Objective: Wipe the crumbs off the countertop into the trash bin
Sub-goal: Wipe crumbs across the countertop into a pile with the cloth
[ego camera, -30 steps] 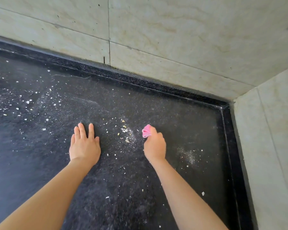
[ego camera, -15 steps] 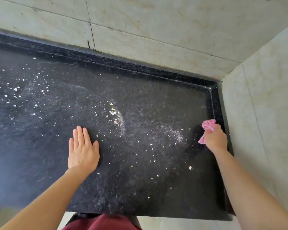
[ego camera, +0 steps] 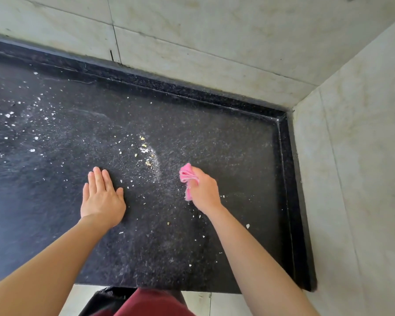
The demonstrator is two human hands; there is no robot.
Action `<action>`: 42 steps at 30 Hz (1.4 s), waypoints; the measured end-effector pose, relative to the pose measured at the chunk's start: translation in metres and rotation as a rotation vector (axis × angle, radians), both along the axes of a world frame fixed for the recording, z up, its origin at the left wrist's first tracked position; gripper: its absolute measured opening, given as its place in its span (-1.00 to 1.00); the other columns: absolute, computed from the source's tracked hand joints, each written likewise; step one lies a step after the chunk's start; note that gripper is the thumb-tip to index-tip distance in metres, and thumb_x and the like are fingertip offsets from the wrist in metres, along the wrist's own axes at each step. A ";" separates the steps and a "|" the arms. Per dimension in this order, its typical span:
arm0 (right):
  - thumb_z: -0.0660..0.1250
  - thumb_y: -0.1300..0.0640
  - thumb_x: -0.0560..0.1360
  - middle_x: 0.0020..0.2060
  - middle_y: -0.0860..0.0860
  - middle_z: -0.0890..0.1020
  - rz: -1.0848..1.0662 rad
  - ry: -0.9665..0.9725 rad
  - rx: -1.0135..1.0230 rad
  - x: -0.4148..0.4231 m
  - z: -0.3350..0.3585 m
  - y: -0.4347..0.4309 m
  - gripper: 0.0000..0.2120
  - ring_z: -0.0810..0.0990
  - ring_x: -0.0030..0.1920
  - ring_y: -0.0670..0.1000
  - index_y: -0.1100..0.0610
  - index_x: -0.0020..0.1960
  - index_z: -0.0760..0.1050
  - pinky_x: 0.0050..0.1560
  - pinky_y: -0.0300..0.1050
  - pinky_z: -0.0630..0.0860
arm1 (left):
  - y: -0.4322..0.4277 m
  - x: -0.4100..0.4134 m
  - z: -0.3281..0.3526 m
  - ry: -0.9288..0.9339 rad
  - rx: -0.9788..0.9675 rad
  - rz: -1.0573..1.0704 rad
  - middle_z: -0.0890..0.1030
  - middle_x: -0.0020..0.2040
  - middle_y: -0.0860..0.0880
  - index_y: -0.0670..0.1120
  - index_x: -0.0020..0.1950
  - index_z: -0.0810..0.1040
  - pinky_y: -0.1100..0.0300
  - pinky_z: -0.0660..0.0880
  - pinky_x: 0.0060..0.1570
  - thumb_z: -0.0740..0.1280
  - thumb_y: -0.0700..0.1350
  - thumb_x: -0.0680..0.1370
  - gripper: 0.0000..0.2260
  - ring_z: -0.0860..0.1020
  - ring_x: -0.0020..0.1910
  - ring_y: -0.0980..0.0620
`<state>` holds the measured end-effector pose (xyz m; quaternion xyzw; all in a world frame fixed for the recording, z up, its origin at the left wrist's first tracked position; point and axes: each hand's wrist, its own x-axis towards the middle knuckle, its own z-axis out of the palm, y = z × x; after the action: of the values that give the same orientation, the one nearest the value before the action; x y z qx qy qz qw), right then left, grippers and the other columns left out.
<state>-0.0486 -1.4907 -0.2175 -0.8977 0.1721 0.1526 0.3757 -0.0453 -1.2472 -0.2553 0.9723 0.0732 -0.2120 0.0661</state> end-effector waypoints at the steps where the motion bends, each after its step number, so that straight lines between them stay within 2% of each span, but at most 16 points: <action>1: 0.11 0.18 0.58 -0.03 0.01 0.64 0.007 -0.010 0.073 0.000 0.004 0.002 -0.59 0.60 0.03 0.03 -0.08 0.38 0.42 0.09 -0.05 0.51 | 0.000 0.000 0.000 0.003 0.004 0.002 -0.24 0.56 -0.19 -0.25 0.53 -0.22 0.00 -0.16 0.51 -0.13 0.04 0.63 -0.42 -0.22 0.54 -0.14; 3: 0.10 0.14 0.56 -0.10 -0.10 0.67 -0.039 -0.079 0.067 0.000 0.011 -0.014 -0.62 0.61 -0.02 -0.08 -0.13 0.29 0.47 0.02 -0.11 0.50 | -0.001 0.000 0.001 0.007 0.005 0.001 -0.25 0.56 -0.19 -0.25 0.53 -0.23 0.00 -0.17 0.51 -0.13 0.04 0.63 -0.42 -0.23 0.54 -0.13; 6: 0.07 0.09 0.47 -0.26 -0.14 0.70 -0.142 -0.066 -0.150 -0.009 0.021 -0.076 -0.64 0.61 -0.05 -0.16 -0.20 0.16 0.46 -0.02 -0.16 0.46 | -0.003 -0.001 0.004 0.021 0.008 -0.001 -0.27 0.55 -0.20 -0.25 0.52 -0.25 0.00 -0.17 0.51 -0.14 0.03 0.64 -0.43 -0.24 0.54 -0.14; 9: 0.11 0.15 0.54 -0.04 0.12 0.67 -0.282 0.111 -0.488 -0.033 0.022 -0.155 -0.63 0.60 0.04 0.19 -0.04 0.31 0.41 -0.01 0.00 0.47 | -0.005 0.000 0.006 0.040 0.017 0.000 -0.28 0.54 -0.20 -0.26 0.51 -0.28 0.01 -0.18 0.51 -0.16 0.02 0.64 -0.43 -0.26 0.53 -0.14; 11: 0.15 0.20 0.55 0.05 0.24 0.61 -0.288 0.272 -0.617 -0.053 0.023 -0.181 -0.62 0.57 0.07 0.30 0.09 0.36 0.35 0.02 0.05 0.47 | -0.006 0.000 0.007 0.042 0.024 -0.002 -0.28 0.54 -0.21 -0.26 0.51 -0.28 0.01 -0.17 0.51 -0.16 0.01 0.64 -0.43 -0.25 0.53 -0.15; 13: 0.20 0.24 0.52 0.04 0.28 0.60 -0.328 0.285 -0.593 -0.065 0.019 -0.171 -0.63 0.57 0.06 0.32 0.13 0.32 0.35 0.02 0.05 0.48 | -0.007 -0.001 0.008 0.040 0.018 -0.003 -0.28 0.54 -0.21 -0.26 0.51 -0.28 0.00 -0.17 0.51 -0.16 0.01 0.64 -0.43 -0.25 0.53 -0.15; 16: 0.21 0.24 0.49 -0.04 0.27 0.62 -0.347 0.171 -0.509 -0.065 0.008 -0.106 -0.60 0.58 0.01 0.31 0.08 0.32 0.36 -0.01 0.02 0.49 | -0.007 -0.001 0.009 0.041 0.008 -0.004 -0.27 0.54 -0.21 -0.27 0.51 -0.28 0.00 -0.17 0.51 -0.14 0.01 0.64 -0.43 -0.25 0.53 -0.15; 19: 0.14 0.23 0.55 -0.02 0.21 0.61 -0.173 0.109 -0.359 -0.054 0.004 -0.026 -0.53 0.56 0.02 0.28 -0.01 0.44 0.29 -0.02 0.01 0.44 | -0.006 -0.001 0.010 0.049 0.005 -0.005 -0.27 0.55 -0.21 -0.27 0.52 -0.27 -0.01 -0.18 0.51 -0.14 0.02 0.64 -0.42 -0.25 0.53 -0.15; 23: 0.10 0.18 0.58 0.06 0.14 0.64 -0.065 0.100 -0.062 -0.040 0.019 0.003 -0.61 0.57 0.10 0.20 0.00 0.39 0.37 0.13 0.06 0.49 | -0.003 -0.003 0.010 0.019 -0.032 0.007 -0.24 0.56 -0.18 -0.25 0.53 -0.23 -0.03 -0.20 0.50 -0.13 0.03 0.64 -0.42 -0.24 0.54 -0.12; 28: 0.14 0.11 0.56 0.04 0.18 0.62 -0.222 0.013 -0.409 -0.057 0.038 -0.078 -0.64 0.57 0.06 0.25 0.02 0.35 0.34 0.02 0.03 0.50 | -0.013 -0.027 0.007 -0.086 -0.117 -0.025 -0.20 0.57 -0.15 -0.23 0.54 -0.19 0.00 -0.21 0.50 -0.09 0.04 0.63 -0.42 -0.23 0.54 -0.08; 31: 0.16 0.14 0.57 0.01 0.21 0.62 -0.197 0.160 -0.739 -0.078 0.044 -0.155 -0.63 0.60 0.00 0.25 0.11 0.37 0.31 -0.12 -0.02 0.44 | -0.024 -0.039 -0.001 -0.061 -0.111 -0.030 -0.21 0.57 -0.15 -0.24 0.54 -0.19 0.00 -0.20 0.50 -0.11 0.05 0.63 -0.42 -0.23 0.54 -0.09; 33: 0.18 0.19 0.57 0.02 0.18 0.63 -0.097 0.258 -0.873 -0.084 0.041 -0.183 -0.60 0.62 0.00 0.20 0.13 0.40 0.27 -0.11 -0.03 0.48 | -0.027 -0.041 -0.004 -0.059 -0.088 -0.021 -0.23 0.56 -0.16 -0.24 0.54 -0.21 0.00 -0.21 0.50 -0.12 0.05 0.63 -0.42 -0.24 0.54 -0.10; 35: 0.17 0.23 0.58 0.05 0.16 0.64 -0.056 0.297 -0.873 -0.087 0.028 -0.188 -0.57 0.64 0.03 0.16 0.15 0.44 0.20 -0.06 -0.04 0.52 | -0.028 -0.041 -0.004 -0.059 -0.075 -0.008 -0.23 0.56 -0.17 -0.25 0.53 -0.22 0.01 -0.22 0.50 -0.12 0.04 0.63 -0.42 -0.24 0.54 -0.10; 37: 0.19 0.24 0.58 0.08 0.18 0.64 -0.170 0.298 -0.808 -0.092 0.015 -0.177 -0.54 0.64 0.06 0.17 0.20 0.45 0.18 -0.04 -0.05 0.54 | -0.029 -0.041 -0.002 -0.051 -0.061 -0.015 -0.24 0.56 -0.18 -0.25 0.53 -0.23 0.01 -0.21 0.50 -0.13 0.04 0.63 -0.42 -0.24 0.54 -0.11; 39: 0.23 0.26 0.56 0.10 0.19 0.62 -0.301 0.237 -0.701 -0.093 0.009 -0.167 -0.51 0.61 0.09 0.20 0.18 0.46 0.22 -0.02 -0.02 0.53 | -0.029 -0.039 0.000 -0.034 -0.051 -0.022 -0.25 0.56 -0.18 -0.25 0.53 -0.23 0.01 -0.21 0.50 -0.14 0.03 0.63 -0.43 -0.25 0.54 -0.11; 42: 0.21 0.23 0.53 0.04 0.14 0.62 -0.207 0.268 -0.511 -0.093 0.017 -0.172 -0.65 0.64 -0.03 0.17 0.11 0.31 0.41 -0.06 -0.03 0.55 | -0.030 -0.037 0.004 -0.016 -0.042 -0.032 -0.26 0.55 -0.19 -0.25 0.53 -0.24 0.01 -0.20 0.50 -0.14 0.03 0.63 -0.43 -0.25 0.54 -0.12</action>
<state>-0.1421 -1.6623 -0.2003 -0.9127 0.3435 0.1824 0.1253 -0.0827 -1.2768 -0.2513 0.9734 0.0528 -0.2067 0.0837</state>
